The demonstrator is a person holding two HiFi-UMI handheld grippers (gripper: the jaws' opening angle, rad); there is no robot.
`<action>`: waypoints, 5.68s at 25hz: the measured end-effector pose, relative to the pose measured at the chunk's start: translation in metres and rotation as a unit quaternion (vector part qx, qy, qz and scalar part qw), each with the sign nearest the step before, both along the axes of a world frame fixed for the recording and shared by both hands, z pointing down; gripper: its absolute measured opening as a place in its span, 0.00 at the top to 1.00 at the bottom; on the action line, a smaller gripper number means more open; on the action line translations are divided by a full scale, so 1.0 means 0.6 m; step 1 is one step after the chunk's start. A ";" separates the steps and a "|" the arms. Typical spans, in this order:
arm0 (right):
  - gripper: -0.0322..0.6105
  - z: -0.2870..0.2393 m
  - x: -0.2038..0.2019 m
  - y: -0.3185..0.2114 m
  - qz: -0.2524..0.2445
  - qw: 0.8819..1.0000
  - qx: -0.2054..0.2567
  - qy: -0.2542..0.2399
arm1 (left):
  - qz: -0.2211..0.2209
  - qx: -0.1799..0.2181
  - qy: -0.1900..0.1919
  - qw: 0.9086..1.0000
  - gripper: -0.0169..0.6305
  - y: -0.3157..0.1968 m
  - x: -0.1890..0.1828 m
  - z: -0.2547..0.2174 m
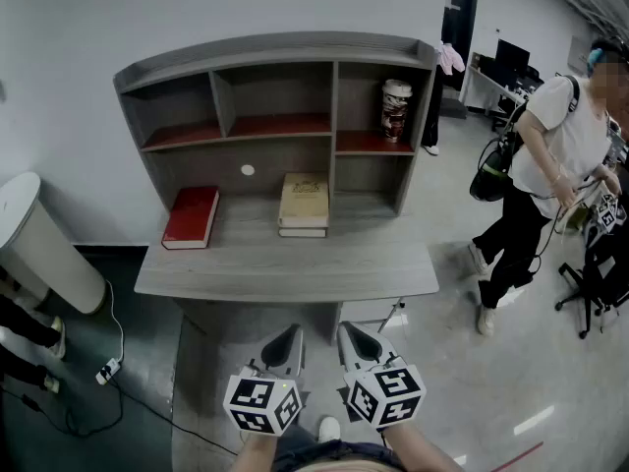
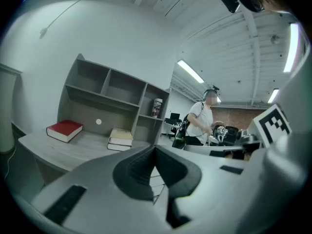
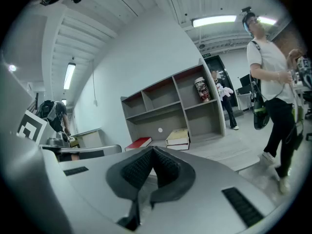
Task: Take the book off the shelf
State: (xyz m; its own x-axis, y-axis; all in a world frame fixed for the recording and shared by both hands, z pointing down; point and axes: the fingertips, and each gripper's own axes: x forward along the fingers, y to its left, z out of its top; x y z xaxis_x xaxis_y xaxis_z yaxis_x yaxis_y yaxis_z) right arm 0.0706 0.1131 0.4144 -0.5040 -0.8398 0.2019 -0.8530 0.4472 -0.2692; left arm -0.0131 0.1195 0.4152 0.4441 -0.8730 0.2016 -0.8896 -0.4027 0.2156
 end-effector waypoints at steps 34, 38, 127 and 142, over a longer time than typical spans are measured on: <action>0.94 0.009 0.034 -0.029 0.018 0.999 -0.022 -0.028 | -0.032 -0.007 0.008 0.999 0.95 -0.034 -0.016 0.001; 0.94 0.018 0.032 -0.051 0.022 0.999 -0.033 -0.031 | -0.033 -0.009 0.006 0.999 0.95 -0.057 -0.021 0.004; 0.48 0.254 -0.058 -0.763 0.055 0.957 -0.282 0.031 | 0.015 -0.291 0.019 0.956 0.59 -0.806 -0.104 0.254; 0.51 0.254 -0.074 -0.773 0.045 0.958 -0.279 0.053 | -0.001 -0.287 0.010 0.958 0.58 -0.809 -0.101 0.258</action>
State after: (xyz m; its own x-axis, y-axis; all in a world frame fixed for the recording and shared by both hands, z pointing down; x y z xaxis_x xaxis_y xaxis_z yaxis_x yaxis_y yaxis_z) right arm 0.0262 -0.3509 0.5665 -0.3869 -0.6259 0.6771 -0.9168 0.1827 -0.3551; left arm -0.0735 -0.3658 0.5698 0.4510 -0.6221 0.6401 -0.8837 -0.2102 0.4183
